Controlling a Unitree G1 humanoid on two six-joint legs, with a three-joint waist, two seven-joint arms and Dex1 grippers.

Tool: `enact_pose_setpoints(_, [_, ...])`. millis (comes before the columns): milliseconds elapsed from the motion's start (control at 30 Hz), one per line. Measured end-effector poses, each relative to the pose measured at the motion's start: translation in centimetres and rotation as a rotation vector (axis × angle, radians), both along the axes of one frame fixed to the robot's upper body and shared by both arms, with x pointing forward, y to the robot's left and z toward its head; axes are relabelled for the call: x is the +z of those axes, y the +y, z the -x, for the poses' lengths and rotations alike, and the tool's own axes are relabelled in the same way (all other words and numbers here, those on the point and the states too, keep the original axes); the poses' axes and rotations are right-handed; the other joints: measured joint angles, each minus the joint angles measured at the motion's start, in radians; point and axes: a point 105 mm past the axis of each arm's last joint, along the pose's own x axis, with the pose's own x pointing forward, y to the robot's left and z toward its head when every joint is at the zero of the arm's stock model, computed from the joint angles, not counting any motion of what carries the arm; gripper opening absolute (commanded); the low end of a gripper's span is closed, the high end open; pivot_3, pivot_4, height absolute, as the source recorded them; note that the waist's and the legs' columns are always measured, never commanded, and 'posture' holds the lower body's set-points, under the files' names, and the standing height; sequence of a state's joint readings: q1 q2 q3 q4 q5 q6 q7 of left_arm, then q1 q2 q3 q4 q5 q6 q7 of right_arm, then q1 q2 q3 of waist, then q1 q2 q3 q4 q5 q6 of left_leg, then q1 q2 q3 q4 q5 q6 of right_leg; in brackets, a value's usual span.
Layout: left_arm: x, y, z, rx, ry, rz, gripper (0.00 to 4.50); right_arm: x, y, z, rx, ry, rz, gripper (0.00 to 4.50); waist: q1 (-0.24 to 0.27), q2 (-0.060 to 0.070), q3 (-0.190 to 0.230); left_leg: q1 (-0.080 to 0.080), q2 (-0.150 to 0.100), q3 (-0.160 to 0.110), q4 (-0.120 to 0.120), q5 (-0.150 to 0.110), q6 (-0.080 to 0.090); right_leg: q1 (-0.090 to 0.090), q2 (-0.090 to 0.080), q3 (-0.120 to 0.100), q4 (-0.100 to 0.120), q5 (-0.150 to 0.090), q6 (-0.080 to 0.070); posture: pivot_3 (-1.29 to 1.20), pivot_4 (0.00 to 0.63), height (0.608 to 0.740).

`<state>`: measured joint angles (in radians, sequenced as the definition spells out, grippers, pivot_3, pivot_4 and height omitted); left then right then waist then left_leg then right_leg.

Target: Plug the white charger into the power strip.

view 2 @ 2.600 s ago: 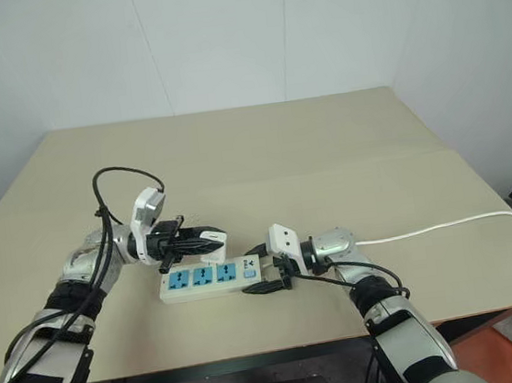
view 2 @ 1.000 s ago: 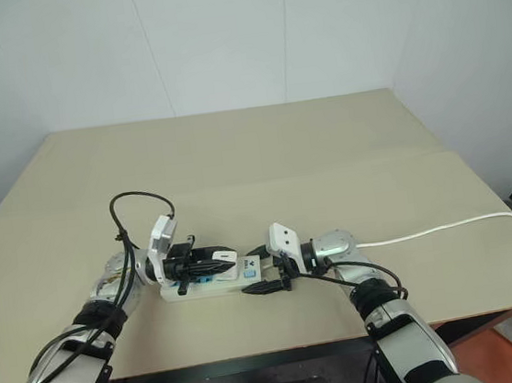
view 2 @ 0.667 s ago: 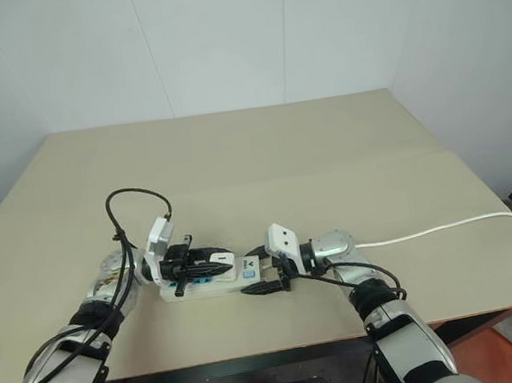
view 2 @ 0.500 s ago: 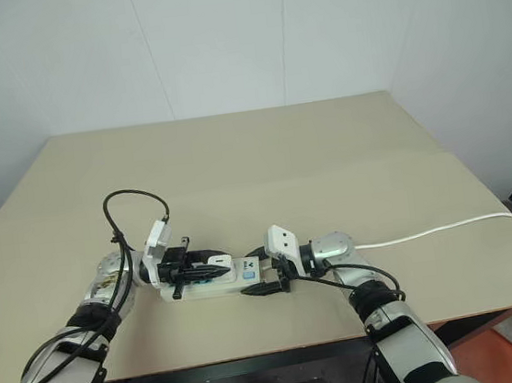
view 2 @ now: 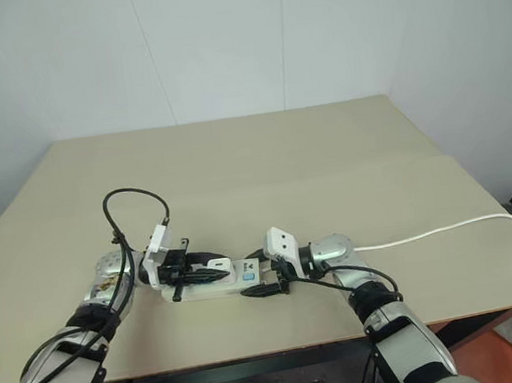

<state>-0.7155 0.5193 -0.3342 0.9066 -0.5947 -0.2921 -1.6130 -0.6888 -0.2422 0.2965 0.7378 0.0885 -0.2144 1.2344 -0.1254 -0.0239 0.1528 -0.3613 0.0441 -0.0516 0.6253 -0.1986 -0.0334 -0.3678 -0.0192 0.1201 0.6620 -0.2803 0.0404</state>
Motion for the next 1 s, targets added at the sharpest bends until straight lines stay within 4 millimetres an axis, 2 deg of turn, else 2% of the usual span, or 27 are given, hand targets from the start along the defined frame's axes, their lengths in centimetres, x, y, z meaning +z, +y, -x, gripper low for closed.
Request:
enact_pose_setpoints(267, [-0.2,-0.1,-0.2,0.006,0.018,-0.014,1.02,-0.3,-0.1,0.0,-0.011,0.002,0.008,3.42,0.002,0.003,-0.008,0.003,0.0,0.0,-0.001,0.0,0.0,0.001,0.0,0.0,0.0,-0.001,-0.001,0.0,0.15,0.74])
enact_pose_setpoints(333, [-0.3,-0.1,-0.2,0.007,0.037,-0.015,1.73,-0.3,-0.1,0.0,-0.011,0.003,0.009,3.42,0.002,0.004,-0.009,0.003,0.0,0.0,-0.002,0.0,0.0,0.002,0.0,0.0,0.0,-0.001,-0.001,0.0,0.15,0.74])
enact_pose_setpoints(400, [-1.3,1.3,-0.1,0.042,0.074,-0.075,2.25,-0.3,0.1,0.2,-0.003,0.001,0.007,3.42,-0.005,0.004,-0.01,0.003,0.0,0.001,-0.003,0.0,0.0,0.0,0.0,0.002,-0.001,-0.001,-0.001,0.0,0.15,0.74])
enact_pose_setpoints(467, [-1.2,3.2,-0.2,0.103,0.082,-0.087,2.96,-0.4,-0.1,0.2,-0.002,0.004,0.006,3.42,-0.002,0.005,-0.01,0.002,0.0,0.0,-0.004,0.0,0.0,0.0,0.0,0.001,-0.002,-0.002,-0.001,0.0,0.15,0.74])
enact_pose_setpoints(633, [-0.9,4.1,-0.3,0.147,0.123,-0.039,4.46,-0.3,-0.5,0.1,-0.004,-0.002,0.008,3.42,0.004,0.005,-0.01,-0.001,0.0,0.0,-0.004,0.0,0.0,-0.001,0.0,0.001,-0.005,-0.002,0.0,0.0,0.15,0.74])
enact_pose_setpoints(833, [-0.6,4.3,0.1,0.126,0.13,-0.062,4.46,-0.2,-0.5,0.1,0.002,-0.006,0.007,3.42,0.003,0.004,-0.01,-0.007,0.0,0.0,-0.004,0.0,0.0,-0.005,0.0,0.001,-0.006,-0.001,0.0,0.0,0.15,0.74])
enact_pose_setpoints(967, [0.6,4.8,-0.6,0.168,0.108,-0.004,4.46,-0.1,-0.4,0.1,0.0,-0.013,-0.003,3.42,0.002,-0.004,-0.005,-0.009,0.001,0.0,-0.004,0.0,0.0,-0.008,0.0,0.0,-0.005,-0.001,0.0,0.0,0.15,0.74])
enact_pose_setpoints(1000, [1.1,4.9,-0.8,0.176,0.094,0.01,4.49,0.0,-0.4,0.1,0.0,-0.015,-0.004,3.77,0.002,-0.005,-0.004,-0.009,0.001,-0.001,-0.004,0.0,0.0,-0.008,0.0,0.0,-0.005,-0.001,0.0,0.0,0.15,0.74])
